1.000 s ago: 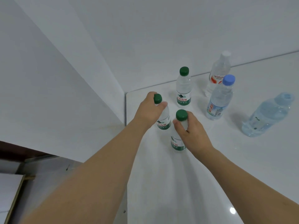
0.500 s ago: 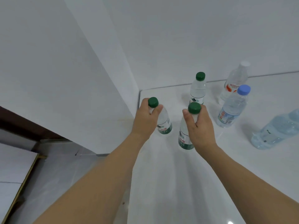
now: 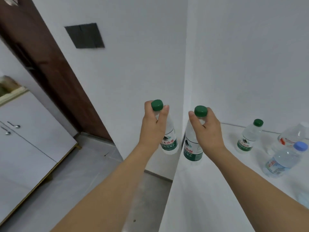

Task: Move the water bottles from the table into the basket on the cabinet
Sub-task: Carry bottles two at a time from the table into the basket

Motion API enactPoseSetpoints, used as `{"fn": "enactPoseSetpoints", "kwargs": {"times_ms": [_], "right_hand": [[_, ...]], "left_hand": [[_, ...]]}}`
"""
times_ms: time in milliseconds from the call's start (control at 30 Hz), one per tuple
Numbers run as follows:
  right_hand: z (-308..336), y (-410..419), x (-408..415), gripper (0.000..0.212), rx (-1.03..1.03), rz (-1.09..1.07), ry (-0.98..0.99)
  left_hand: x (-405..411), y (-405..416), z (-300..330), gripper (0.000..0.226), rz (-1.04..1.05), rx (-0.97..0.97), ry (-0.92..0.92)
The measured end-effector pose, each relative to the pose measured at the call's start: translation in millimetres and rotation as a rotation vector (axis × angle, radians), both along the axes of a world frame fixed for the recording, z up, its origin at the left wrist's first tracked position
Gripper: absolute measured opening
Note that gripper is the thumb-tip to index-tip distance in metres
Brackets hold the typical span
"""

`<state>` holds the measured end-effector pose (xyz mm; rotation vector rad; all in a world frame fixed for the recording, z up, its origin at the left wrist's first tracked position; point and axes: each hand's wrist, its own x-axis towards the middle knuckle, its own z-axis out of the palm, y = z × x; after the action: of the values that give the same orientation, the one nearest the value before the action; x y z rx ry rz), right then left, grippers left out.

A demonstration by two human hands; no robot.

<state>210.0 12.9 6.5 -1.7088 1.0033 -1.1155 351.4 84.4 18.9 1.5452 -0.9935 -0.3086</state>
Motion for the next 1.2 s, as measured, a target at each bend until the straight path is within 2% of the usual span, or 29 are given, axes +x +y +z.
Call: {"fn": "enactPoseSetpoints", "kwargs": {"times_ms": [267, 533, 733, 933, 1200], "right_hand": [[46, 84, 134, 0.020, -0.085, 0.251, 0.036], [67, 205, 291, 0.018, -0.122, 0.526, 0.031], [90, 290, 396, 0.016, -0.173, 0.724, -0.005], [102, 332, 488, 0.018, -0.191, 0.885, -0.010], [106, 334, 627, 0.017, -0.168, 1.025, -0.090]], "left_hand": [[118, 118, 36, 0.024, 0.309, -0.101, -0.060], [243, 270, 65, 0.028, 0.594, -0.048, -0.151], [320, 370, 87, 0.021, 0.779, -0.070, -0.176], [392, 420, 94, 0.020, 0.904, -0.097, -0.172], [505, 427, 102, 0.017, 1.001, -0.070, -0.193]]}}
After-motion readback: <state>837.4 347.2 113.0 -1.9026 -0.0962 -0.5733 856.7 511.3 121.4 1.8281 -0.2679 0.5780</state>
